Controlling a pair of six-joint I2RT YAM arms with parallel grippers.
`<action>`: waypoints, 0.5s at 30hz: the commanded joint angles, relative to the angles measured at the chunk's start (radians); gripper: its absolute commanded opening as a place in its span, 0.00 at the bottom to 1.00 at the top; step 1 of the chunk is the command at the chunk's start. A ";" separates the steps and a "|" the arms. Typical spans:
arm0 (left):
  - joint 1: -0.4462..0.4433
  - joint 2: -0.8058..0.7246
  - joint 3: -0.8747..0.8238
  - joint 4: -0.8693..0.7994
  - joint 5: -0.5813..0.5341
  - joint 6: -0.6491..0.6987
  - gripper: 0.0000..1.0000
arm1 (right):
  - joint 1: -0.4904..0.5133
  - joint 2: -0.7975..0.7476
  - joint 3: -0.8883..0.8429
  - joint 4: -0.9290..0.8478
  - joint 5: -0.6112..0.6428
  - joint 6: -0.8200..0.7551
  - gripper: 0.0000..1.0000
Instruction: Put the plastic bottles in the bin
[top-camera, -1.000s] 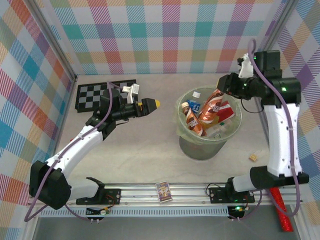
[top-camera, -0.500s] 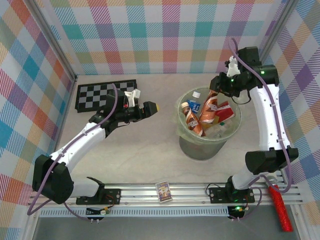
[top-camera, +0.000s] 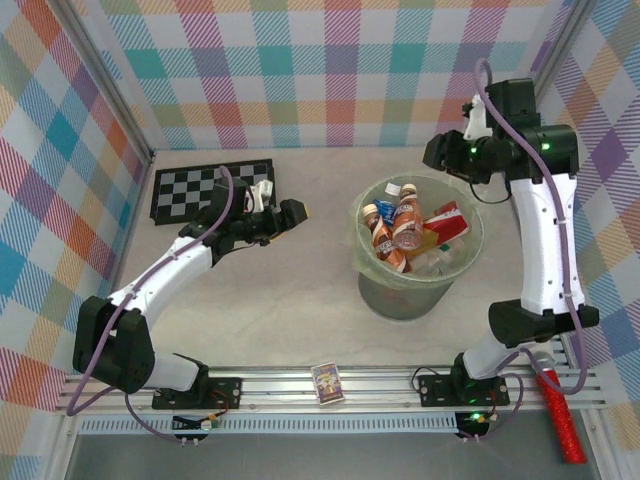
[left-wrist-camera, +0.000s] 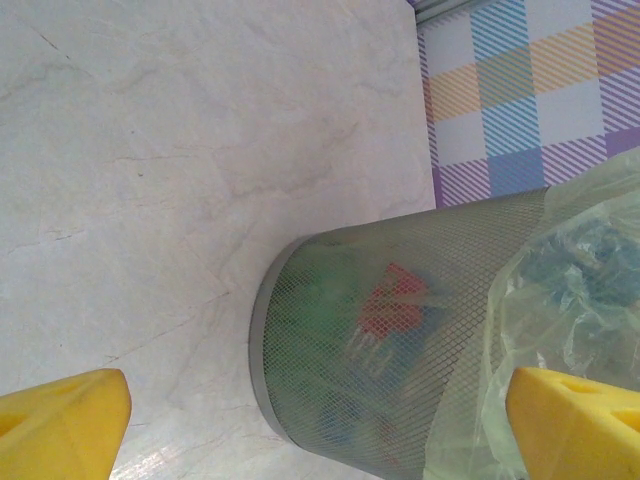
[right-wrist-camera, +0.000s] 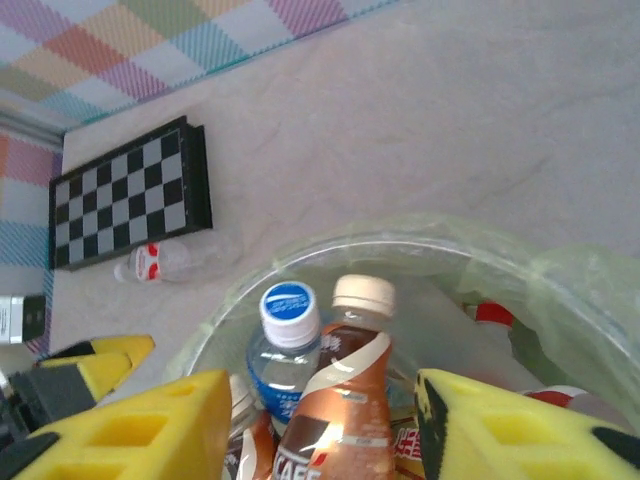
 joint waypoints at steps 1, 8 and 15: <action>0.013 0.020 0.014 -0.010 0.005 -0.015 0.96 | 0.096 0.056 -0.006 -0.061 0.013 -0.005 0.47; 0.082 0.030 -0.007 -0.041 -0.070 -0.063 0.95 | 0.114 0.028 -0.238 0.054 0.045 0.028 0.36; 0.165 0.072 -0.026 -0.028 -0.154 -0.112 0.96 | 0.114 0.003 -0.266 0.082 0.026 0.034 0.36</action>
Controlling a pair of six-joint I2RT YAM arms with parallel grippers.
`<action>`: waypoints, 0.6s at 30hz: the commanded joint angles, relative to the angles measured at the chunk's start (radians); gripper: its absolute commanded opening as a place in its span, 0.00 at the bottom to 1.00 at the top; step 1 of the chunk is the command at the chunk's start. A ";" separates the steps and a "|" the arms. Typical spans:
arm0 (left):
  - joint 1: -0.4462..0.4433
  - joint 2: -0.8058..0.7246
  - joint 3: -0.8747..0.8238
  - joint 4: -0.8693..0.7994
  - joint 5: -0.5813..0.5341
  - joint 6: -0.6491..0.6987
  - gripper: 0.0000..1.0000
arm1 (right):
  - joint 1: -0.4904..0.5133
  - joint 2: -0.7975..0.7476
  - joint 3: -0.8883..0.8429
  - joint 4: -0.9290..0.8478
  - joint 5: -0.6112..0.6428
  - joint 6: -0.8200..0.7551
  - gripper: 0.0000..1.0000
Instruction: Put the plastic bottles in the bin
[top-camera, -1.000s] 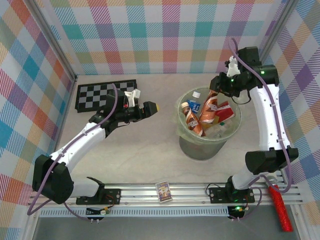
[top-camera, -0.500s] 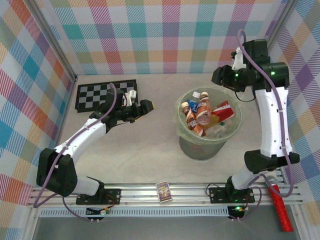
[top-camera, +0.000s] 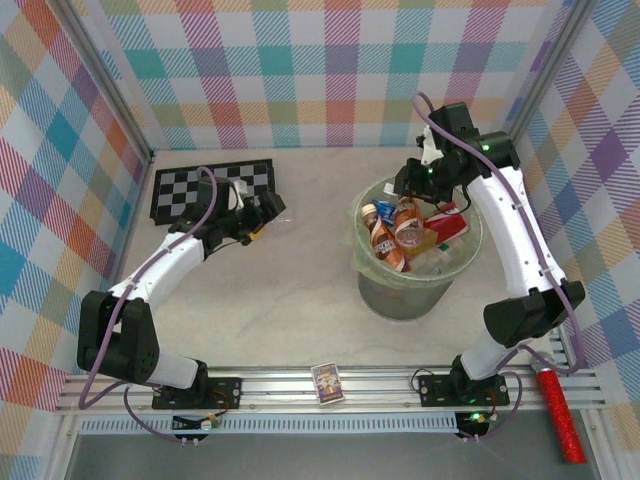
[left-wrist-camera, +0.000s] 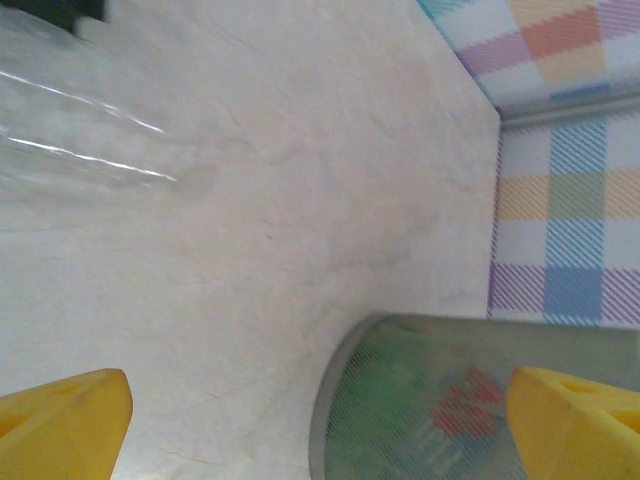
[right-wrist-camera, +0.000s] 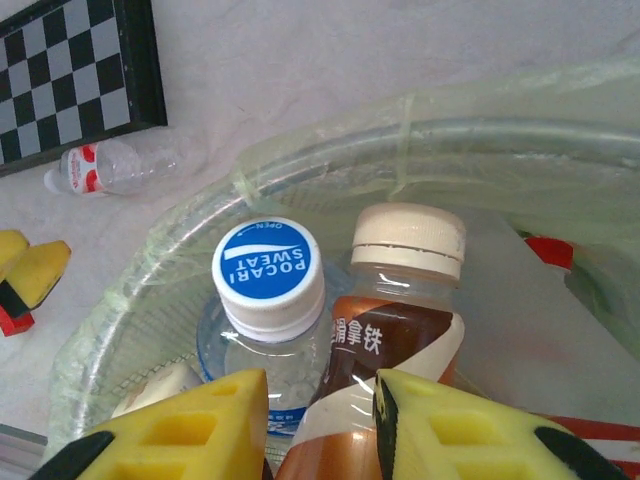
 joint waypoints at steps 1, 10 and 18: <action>0.033 0.037 -0.010 0.001 -0.061 -0.042 0.96 | 0.005 -0.011 0.069 -0.043 0.026 0.001 0.37; 0.082 0.187 0.035 0.019 -0.278 -0.136 0.99 | -0.007 -0.122 0.113 -0.050 0.072 -0.016 0.52; 0.093 0.335 0.093 0.077 -0.326 -0.280 1.00 | -0.034 -0.248 -0.056 -0.017 0.062 -0.005 0.55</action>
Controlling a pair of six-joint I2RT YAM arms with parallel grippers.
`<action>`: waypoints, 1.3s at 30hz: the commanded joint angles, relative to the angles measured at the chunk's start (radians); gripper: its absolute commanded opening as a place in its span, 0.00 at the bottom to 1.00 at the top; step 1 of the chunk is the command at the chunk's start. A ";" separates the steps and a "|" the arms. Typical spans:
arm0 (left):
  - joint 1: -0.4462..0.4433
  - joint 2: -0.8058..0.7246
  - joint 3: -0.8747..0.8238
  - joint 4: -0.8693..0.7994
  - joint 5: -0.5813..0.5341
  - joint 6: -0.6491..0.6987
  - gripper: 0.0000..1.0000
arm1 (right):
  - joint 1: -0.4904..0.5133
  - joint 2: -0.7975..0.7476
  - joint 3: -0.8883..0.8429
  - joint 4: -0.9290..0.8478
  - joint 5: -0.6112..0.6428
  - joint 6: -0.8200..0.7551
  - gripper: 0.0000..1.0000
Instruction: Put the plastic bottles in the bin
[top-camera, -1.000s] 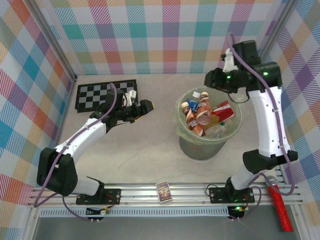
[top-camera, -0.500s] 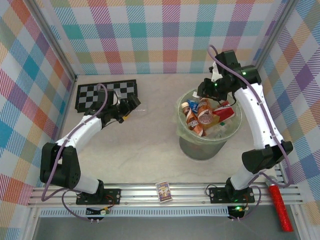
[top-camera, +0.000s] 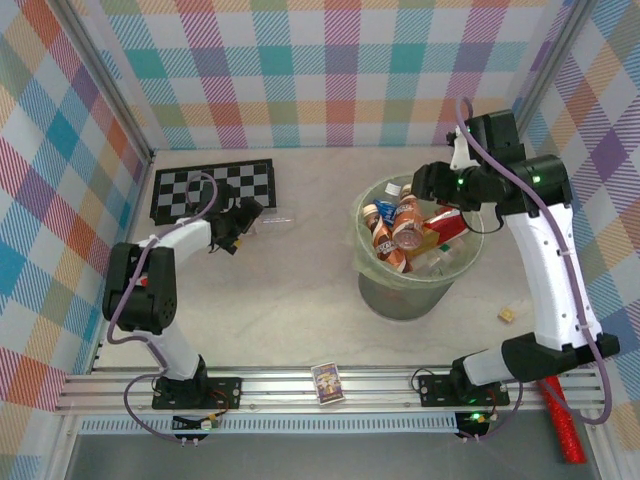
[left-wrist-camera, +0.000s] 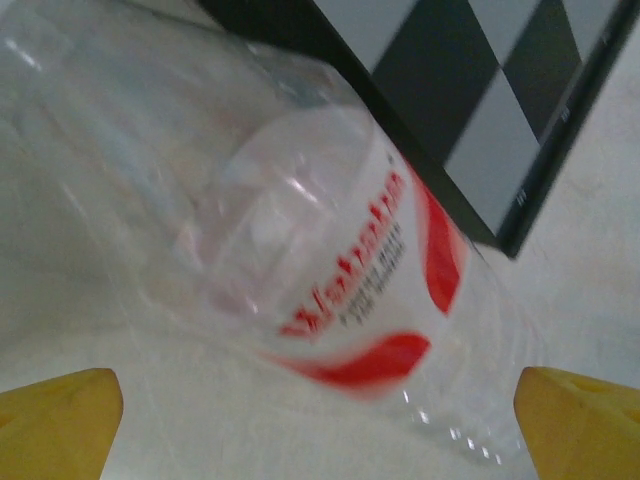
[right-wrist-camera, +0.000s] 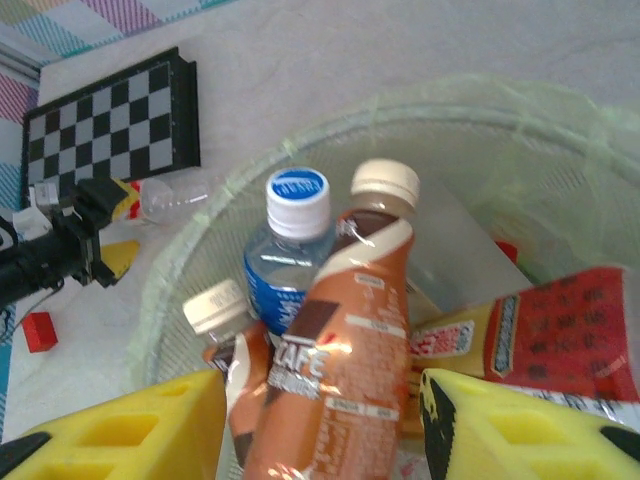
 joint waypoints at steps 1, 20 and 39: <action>0.005 0.036 0.045 0.044 -0.053 -0.085 1.00 | -0.018 -0.034 -0.048 0.015 -0.002 -0.003 0.55; 0.003 0.062 0.027 0.066 -0.107 -0.109 0.72 | -0.066 -0.114 -0.122 0.018 -0.016 -0.018 0.55; -0.027 -0.356 0.027 -0.043 0.205 0.482 0.66 | -0.059 -0.048 -0.096 0.276 -0.503 -0.011 0.56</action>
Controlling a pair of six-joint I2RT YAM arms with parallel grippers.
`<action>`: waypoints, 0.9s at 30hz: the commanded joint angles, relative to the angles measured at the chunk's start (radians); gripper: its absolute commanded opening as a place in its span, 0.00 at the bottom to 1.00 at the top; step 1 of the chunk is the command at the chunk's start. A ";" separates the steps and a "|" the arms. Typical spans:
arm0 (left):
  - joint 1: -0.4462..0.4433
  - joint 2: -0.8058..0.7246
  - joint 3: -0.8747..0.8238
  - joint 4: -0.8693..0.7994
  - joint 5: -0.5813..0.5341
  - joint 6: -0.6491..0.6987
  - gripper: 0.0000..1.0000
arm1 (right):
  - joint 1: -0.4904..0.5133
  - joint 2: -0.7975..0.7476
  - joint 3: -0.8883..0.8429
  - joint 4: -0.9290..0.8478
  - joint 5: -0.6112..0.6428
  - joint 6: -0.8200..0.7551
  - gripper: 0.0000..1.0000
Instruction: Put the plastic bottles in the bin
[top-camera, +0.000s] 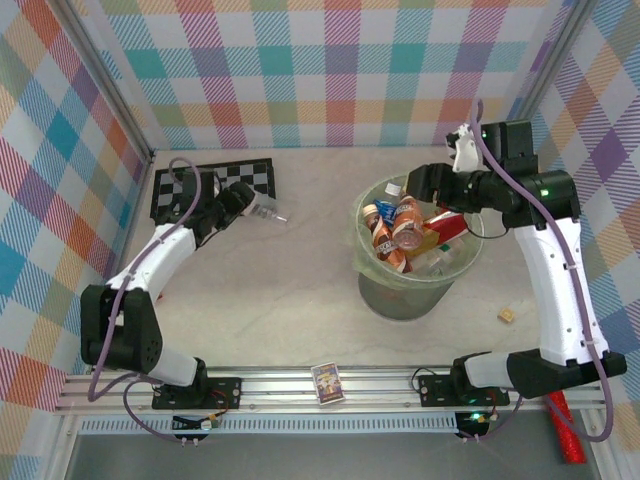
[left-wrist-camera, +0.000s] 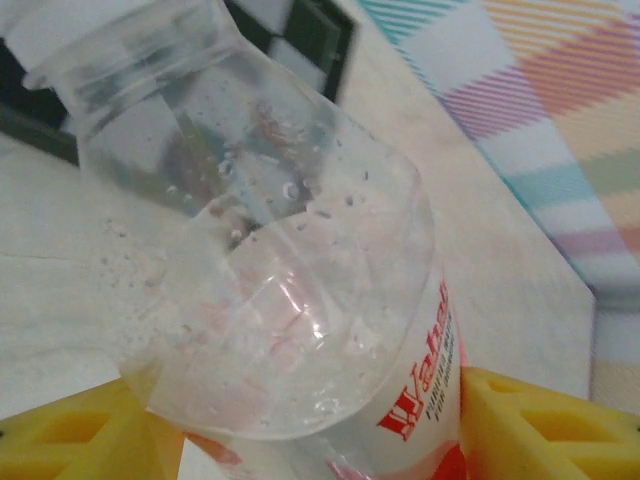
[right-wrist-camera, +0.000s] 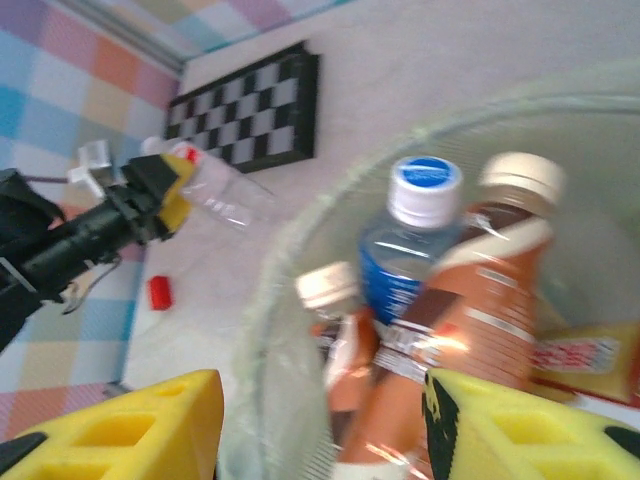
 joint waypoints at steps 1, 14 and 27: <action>-0.031 -0.081 0.023 -0.014 0.197 0.300 0.66 | 0.008 0.035 0.033 0.111 -0.190 0.011 0.56; -0.166 -0.171 -0.016 0.175 0.539 0.494 0.63 | 0.228 0.310 0.193 0.253 -0.223 -0.023 0.75; -0.191 -0.200 0.008 0.229 0.679 0.449 0.61 | 0.290 0.550 0.366 0.247 -0.340 -0.024 0.90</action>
